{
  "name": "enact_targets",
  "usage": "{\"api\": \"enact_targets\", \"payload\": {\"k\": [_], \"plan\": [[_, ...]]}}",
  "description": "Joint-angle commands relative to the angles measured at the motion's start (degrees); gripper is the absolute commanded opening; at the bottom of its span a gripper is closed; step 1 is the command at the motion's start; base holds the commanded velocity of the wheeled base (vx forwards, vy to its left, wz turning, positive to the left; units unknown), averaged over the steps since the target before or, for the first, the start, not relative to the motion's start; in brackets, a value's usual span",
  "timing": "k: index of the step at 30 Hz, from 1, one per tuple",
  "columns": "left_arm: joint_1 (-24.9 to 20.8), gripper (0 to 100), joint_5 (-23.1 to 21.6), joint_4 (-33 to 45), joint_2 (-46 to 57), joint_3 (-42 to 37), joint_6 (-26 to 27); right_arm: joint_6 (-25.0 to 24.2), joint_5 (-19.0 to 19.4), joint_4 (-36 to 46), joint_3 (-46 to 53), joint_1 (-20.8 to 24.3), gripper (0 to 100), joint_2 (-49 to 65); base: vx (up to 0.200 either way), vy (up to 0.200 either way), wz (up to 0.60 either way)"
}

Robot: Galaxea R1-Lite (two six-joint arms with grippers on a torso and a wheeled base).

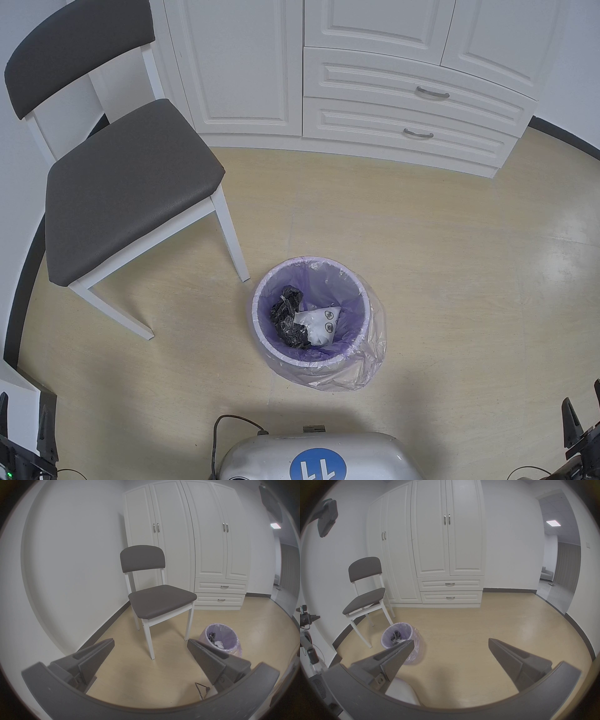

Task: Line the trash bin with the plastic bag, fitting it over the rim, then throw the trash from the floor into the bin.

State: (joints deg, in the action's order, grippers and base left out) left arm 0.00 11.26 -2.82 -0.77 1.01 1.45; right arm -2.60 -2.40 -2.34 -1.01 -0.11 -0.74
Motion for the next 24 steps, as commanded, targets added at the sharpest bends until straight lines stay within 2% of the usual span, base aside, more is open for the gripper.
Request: {"api": "enact_targets", "payload": {"k": [1, 10, 17, 19, 22, 23, 24], "plan": [[0.0, 100, -0.01, -0.08, 0.68, -0.92, -0.04, -0.04, 0.03, -0.03, 1.01, 0.02, 100, 0.74, 0.0, 0.0, 0.0], [0.0, 100, -0.01, -0.17, 0.77, -0.92, -1.1, -1.45, -1.2, -0.21, 1.01, 0.02, 100, 0.74, 0.0, 0.0, 0.0], [-0.09, 100, -0.1, -0.35, 0.77, -1.01, 1.01, -0.83, -0.85, -0.03, 0.92, 0.02, 100, 0.74, 0.0, 0.0, 0.0], [-0.09, 100, -3.44, -0.35, 0.77, -1.01, 1.36, -0.92, -0.85, -0.03, 0.92, 0.02, 100, 0.74, 0.0, 0.0, 0.0], [0.0, 100, -12.32, 1.23, 0.77, -1.01, 0.75, -1.01, -0.85, -0.03, 1.01, 0.02, 100, 0.74, 0.0, 0.0, 0.0], [0.0, 100, -12.32, 1.23, 0.77, -1.01, 0.75, -1.01, -0.85, -0.03, 1.01, 0.02, 100, 0.74, 0.0, 0.0, 0.0], [-0.09, 100, -13.2, 4.4, 0.77, -0.66, 0.4, -0.74, -0.85, -0.12, 1.01, 0.02, 100, 0.74, 0.0, 0.0, 0.0]]}}
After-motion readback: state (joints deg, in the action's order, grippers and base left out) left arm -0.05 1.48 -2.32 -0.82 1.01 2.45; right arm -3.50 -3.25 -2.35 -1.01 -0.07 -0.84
